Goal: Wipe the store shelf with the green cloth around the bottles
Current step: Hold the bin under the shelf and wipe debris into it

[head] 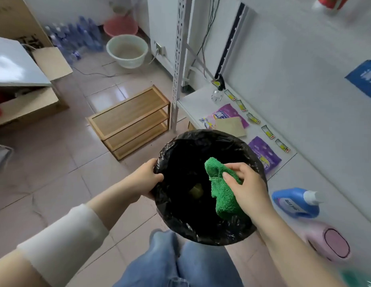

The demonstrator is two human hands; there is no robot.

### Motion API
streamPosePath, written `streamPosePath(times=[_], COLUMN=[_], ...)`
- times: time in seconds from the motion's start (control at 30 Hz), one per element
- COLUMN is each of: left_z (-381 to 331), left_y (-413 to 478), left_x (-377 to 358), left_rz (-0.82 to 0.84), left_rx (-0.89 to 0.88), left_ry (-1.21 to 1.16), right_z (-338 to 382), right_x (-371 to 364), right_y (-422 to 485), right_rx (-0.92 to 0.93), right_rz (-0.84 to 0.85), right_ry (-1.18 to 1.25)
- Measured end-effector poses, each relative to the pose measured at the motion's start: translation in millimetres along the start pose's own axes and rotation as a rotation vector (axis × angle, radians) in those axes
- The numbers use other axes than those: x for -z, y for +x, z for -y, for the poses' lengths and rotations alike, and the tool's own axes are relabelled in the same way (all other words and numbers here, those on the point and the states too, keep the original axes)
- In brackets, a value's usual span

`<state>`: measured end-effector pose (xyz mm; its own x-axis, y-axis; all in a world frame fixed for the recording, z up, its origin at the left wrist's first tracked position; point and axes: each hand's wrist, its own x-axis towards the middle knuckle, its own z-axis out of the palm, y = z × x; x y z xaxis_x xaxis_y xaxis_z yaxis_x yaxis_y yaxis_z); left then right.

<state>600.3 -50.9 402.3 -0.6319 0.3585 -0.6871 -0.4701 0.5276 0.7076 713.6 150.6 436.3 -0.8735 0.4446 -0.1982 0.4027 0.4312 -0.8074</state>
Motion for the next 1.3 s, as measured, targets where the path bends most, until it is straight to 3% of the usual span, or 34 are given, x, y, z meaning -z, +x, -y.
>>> streamPosePath(times=[0.13,0.3,0.57,0.77,1.03,1.3], left_z=[23.2,44.6,63.5,91.5,158.2,194.0], left_y=[42.8,112.3,243.0,374.5,542.2,631.8], left_x=[37.9,79.4,113.1,117.6,123.3,127.3], left_rz=[-0.053,-0.096,-0.160,-0.198,-0.178,-0.157], left_rx=[0.066,0.154,0.121,0.097,0.215,0.212], left_ry=[-0.017,-0.081,-0.008,0.050,-0.093,-0.141], right_z=[4.8,-4.3,-43.0,-115.6,-231.9,-277.2], right_x=[-44.7,-93.0,-189.2,-268.2,-346.5,-385.9], right_y=[44.5,116.1,243.2,350.1,467.6,526.9], right_rx=[-0.147,-0.230,-0.451,-0.568,-0.711,-0.909], right_rz=[0.030,0.094,0.188,0.226,0.168,0.234], right_ry=[0.135,0.129,0.146,0.184,0.238,0.547])
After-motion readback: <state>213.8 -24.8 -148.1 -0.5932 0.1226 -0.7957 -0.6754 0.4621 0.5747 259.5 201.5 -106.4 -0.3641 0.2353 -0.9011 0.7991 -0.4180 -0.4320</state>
